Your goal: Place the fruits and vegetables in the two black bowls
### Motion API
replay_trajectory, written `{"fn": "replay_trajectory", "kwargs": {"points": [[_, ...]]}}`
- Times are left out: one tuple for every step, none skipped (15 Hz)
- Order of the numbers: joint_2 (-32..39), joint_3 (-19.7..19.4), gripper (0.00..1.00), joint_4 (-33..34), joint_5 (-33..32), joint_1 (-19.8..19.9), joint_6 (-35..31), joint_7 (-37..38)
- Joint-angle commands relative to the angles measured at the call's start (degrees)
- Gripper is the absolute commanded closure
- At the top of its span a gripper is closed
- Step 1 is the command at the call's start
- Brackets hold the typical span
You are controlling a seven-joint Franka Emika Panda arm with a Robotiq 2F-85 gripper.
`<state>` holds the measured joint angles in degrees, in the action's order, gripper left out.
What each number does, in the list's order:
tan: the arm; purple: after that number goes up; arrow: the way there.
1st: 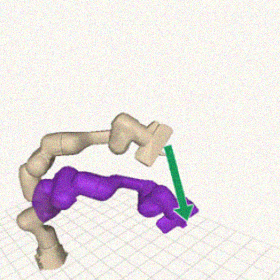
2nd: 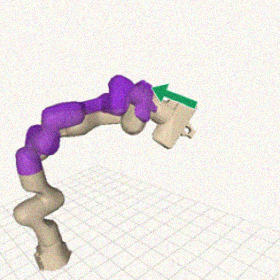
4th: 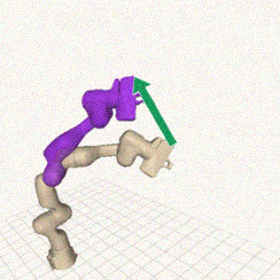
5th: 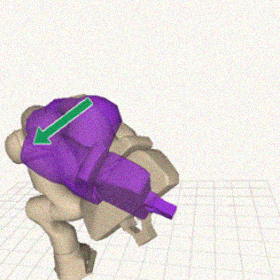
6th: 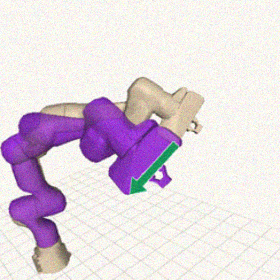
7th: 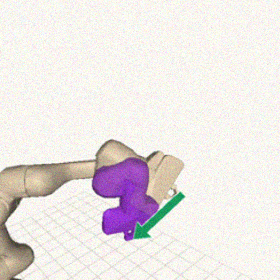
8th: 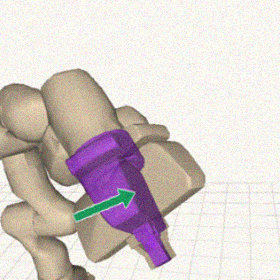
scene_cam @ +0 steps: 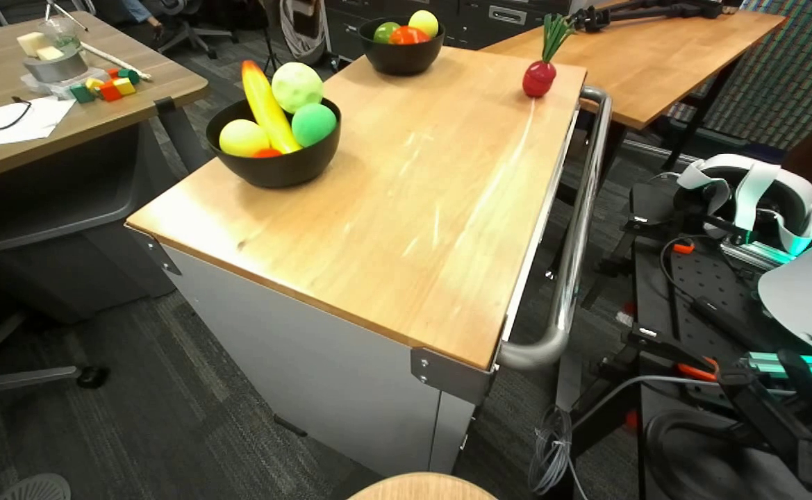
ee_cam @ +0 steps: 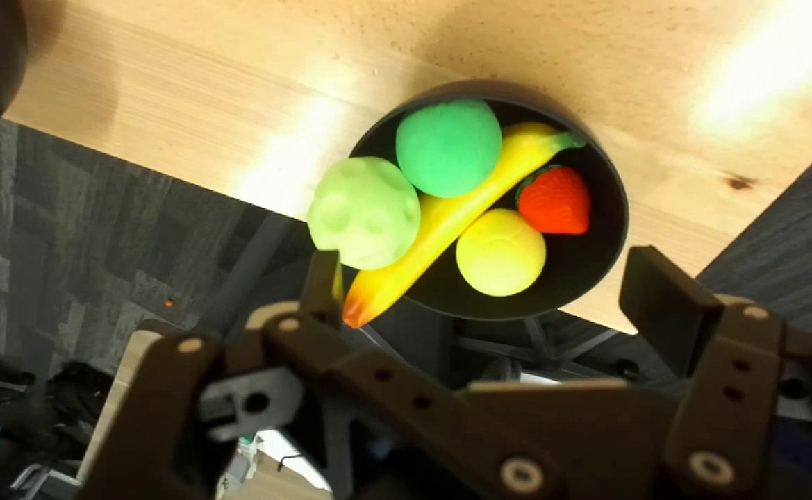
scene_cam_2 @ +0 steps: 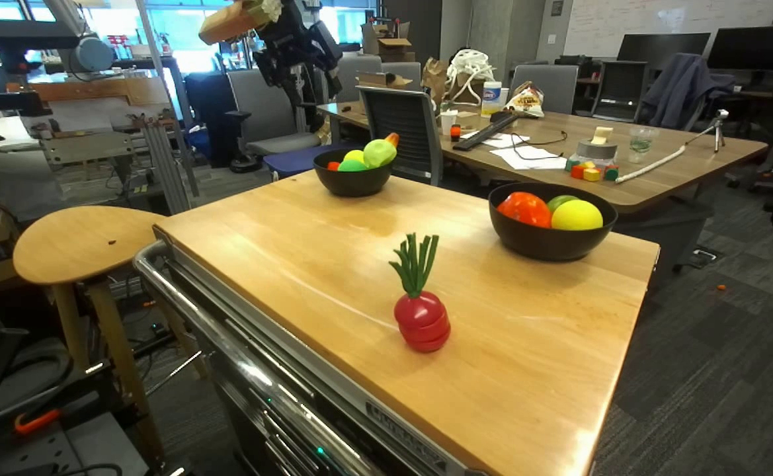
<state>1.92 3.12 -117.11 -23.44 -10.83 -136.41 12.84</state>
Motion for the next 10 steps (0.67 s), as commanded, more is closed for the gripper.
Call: {"fn": "replay_trajectory", "kwargs": {"points": [[-1.84,1.37,0.0,-1.54,0.73,1.74,-0.16,-1.39],[-3.1,1.45,0.0,-2.76,0.87,2.05,-0.34,-1.91],[-3.68,1.51,0.0,-3.49,0.9,2.14,-0.57,-2.09],[-3.77,1.59,0.0,-3.81,0.91,2.13,-0.78,-2.1],[-3.7,1.65,0.0,-3.99,0.9,2.11,-1.01,-2.1],[-3.64,1.68,0.0,-4.08,0.9,2.09,-1.12,-2.1],[-3.63,1.68,0.0,-4.13,0.9,2.09,-1.16,-2.1],[-3.63,1.68,0.0,-4.13,0.9,2.09,-1.18,-2.1],[-4.54,2.83,0.0,-4.54,-1.33,1.08,-0.78,-1.78],[-6.25,3.65,0.0,-5.38,-2.52,0.52,-0.27,-2.41]]}}
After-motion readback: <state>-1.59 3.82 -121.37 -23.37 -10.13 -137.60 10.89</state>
